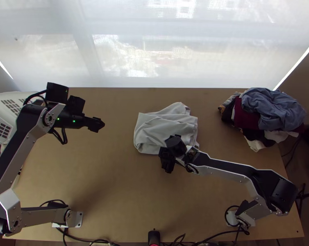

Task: Fold the t-shirt

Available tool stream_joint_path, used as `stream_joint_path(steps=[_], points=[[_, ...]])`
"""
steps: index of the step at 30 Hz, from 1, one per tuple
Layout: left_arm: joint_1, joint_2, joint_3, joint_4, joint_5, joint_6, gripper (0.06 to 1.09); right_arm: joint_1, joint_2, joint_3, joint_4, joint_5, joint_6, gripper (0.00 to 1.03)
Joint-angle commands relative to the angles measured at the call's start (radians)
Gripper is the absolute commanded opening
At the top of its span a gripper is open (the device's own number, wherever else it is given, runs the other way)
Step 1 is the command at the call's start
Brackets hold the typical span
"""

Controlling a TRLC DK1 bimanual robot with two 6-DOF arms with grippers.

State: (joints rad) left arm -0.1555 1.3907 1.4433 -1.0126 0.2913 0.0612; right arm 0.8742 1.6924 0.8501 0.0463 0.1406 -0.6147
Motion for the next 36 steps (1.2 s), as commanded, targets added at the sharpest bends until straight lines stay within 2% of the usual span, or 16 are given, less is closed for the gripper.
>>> stream_joint_path(steps=[1, 7, 8, 10, 11, 12, 15, 16, 20, 25, 36], points=[[0.008, -0.004, -0.006, 0.000, 0.000, 0.003, 1.04, -0.027, 0.069, 0.024, 0.055, 0.034, -0.013, 0.97], [0.008, -0.002, -0.008, -0.001, 0.000, 0.003, 1.04, -0.067, 0.142, 0.087, 0.069, 0.053, -0.020, 0.96], [0.008, -0.002, -0.008, -0.003, 0.000, 0.003, 1.04, -0.075, 0.158, 0.101, 0.069, 0.059, -0.020, 0.94], [0.008, -0.004, -0.008, -0.007, 0.000, 0.003, 1.04, -0.093, 0.194, 0.129, 0.069, 0.067, -0.020, 0.83], [0.008, -0.007, -0.008, -0.009, 0.000, 0.003, 1.04, -0.099, 0.207, 0.136, 0.069, 0.068, -0.022, 0.76], [0.008, -0.009, -0.008, -0.012, 0.000, 0.003, 1.04, -0.106, 0.220, 0.145, 0.069, 0.068, -0.028, 0.63], [0.010, -0.018, -0.008, -0.021, -0.001, 0.005, 1.04, -0.126, 0.242, 0.162, 0.069, 0.067, -0.030, 0.14], [0.010, -0.021, -0.008, -0.024, -0.001, 0.005, 1.04, -0.132, 0.245, 0.167, 0.066, 0.067, -0.025, 0.02], [0.016, -0.028, -0.008, -0.032, -0.001, 0.008, 1.04, -0.159, 0.225, 0.187, 0.017, 0.065, 0.027, 0.03], [0.017, -0.033, -0.006, -0.034, 0.000, 0.006, 1.04, -0.187, 0.121, 0.260, -0.089, 0.057, 0.142, 0.03], [0.011, -0.022, 0.012, -0.030, 0.000, -0.001, 1.04, -0.256, -0.085, 0.383, -0.209, 0.034, 0.181, 0.03]])
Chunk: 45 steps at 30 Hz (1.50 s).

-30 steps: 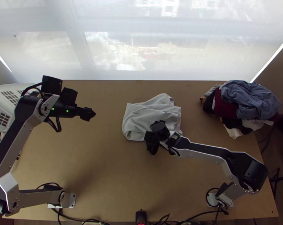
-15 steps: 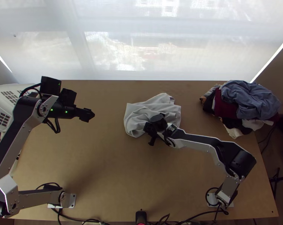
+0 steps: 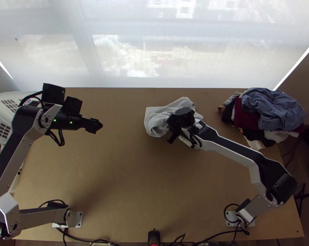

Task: Fold the t-shirt

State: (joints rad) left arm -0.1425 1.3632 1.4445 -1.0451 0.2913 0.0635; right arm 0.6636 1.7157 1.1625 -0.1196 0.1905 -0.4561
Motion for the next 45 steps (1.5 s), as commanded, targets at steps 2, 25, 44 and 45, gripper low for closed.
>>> stream_joint_path(steps=[2, 25, 44, 45], points=[[-0.002, 0.004, 0.013, 0.002, 0.000, -0.004, 1.04, -0.065, -0.136, 0.091, -0.057, -0.016, 0.028, 0.03], [0.023, -0.050, -0.064, -0.004, -0.001, -0.002, 1.04, -0.763, -0.303, 0.566, -0.127, -0.203, 0.175, 0.03], [0.043, -0.076, -0.139, 0.008, 0.002, 0.015, 1.04, -1.386, -0.252, 0.499, -0.077, -0.543, 0.155, 0.03], [0.043, -0.076, -0.139, 0.008, 0.002, 0.015, 1.04, -1.386, -0.252, 0.474, -0.068, -0.543, 0.152, 0.03]])
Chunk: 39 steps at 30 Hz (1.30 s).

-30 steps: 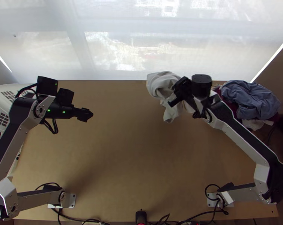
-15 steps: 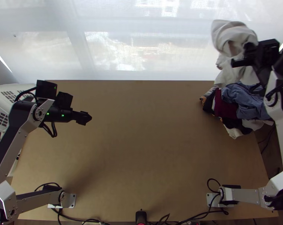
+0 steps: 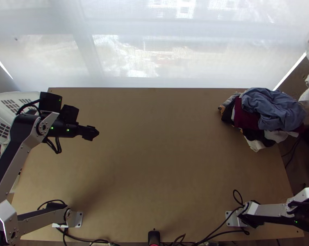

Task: Fold the t-shirt

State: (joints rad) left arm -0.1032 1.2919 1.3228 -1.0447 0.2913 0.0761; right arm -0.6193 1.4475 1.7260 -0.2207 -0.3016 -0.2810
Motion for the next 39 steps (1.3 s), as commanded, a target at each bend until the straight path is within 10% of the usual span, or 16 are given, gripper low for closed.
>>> stream_joint_path(steps=[1, 27, 39], points=[[0.005, -0.006, -0.017, 0.008, 0.002, 0.002, 1.04, -0.103, 0.014, -0.117, 0.043, -0.051, -0.024, 0.03], [0.174, -0.101, -0.060, -0.057, 0.039, 0.102, 1.04, 0.325, 0.088, -0.557, 0.130, 0.107, 0.063, 0.03], [0.183, -0.123, -0.070, -0.064, 0.043, 0.102, 1.04, 0.296, 0.131, -0.691, 0.136, 0.147, 0.046, 0.03]])
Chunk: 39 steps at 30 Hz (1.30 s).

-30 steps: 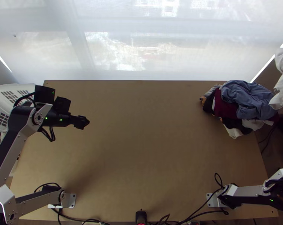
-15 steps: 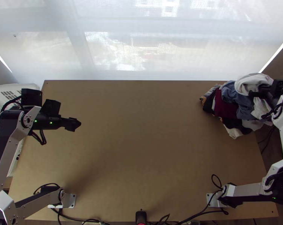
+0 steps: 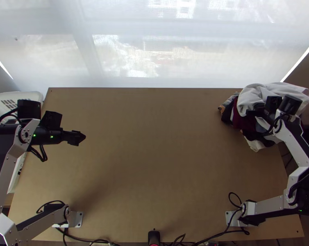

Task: Fold the t-shirt

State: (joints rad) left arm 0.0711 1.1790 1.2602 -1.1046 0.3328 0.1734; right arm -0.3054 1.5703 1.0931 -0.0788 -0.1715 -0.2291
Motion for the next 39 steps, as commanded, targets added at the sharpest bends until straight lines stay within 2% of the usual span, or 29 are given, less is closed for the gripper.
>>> stream_joint_path(steps=[1, 2, 4, 7, 9, 12, 22, 29, 39], points=[[0.009, -0.010, -0.008, -0.005, 0.002, 0.005, 1.04, -0.029, 0.000, -0.056, -0.006, 0.017, -0.004, 0.07], [0.007, -0.009, -0.008, -0.005, 0.003, 0.005, 1.04, -0.035, -0.009, -0.053, -0.006, 0.017, 0.002, 0.17], [0.004, -0.005, -0.008, -0.003, 0.009, 0.000, 1.04, -0.043, -0.029, -0.045, -0.006, 0.015, 0.007, 0.30], [-0.004, -0.001, -0.008, 0.000, 0.015, -0.009, 1.04, -0.051, -0.055, -0.027, -0.006, 0.015, 0.025, 0.68], [-0.010, 0.001, -0.010, 0.002, 0.015, -0.017, 1.04, -0.049, -0.079, -0.018, -0.006, 0.015, 0.030, 0.86], [-0.011, -0.001, -0.015, 0.005, 0.017, -0.022, 1.04, -0.037, -0.118, -0.007, -0.006, 0.015, 0.048, 0.98], [-0.011, -0.010, -0.039, 0.011, 0.018, -0.028, 1.04, 0.055, -0.237, 0.039, -0.045, 0.015, 0.088, 0.98], [-0.011, -0.016, -0.050, 0.011, 0.017, -0.032, 1.04, 0.069, -0.297, 0.097, -0.044, 0.017, 0.129, 0.98], [-0.017, -0.042, -0.070, 0.006, 0.017, -0.052, 1.04, 0.000, -0.012, 0.200, 0.025, 0.026, 0.128, 0.98]])
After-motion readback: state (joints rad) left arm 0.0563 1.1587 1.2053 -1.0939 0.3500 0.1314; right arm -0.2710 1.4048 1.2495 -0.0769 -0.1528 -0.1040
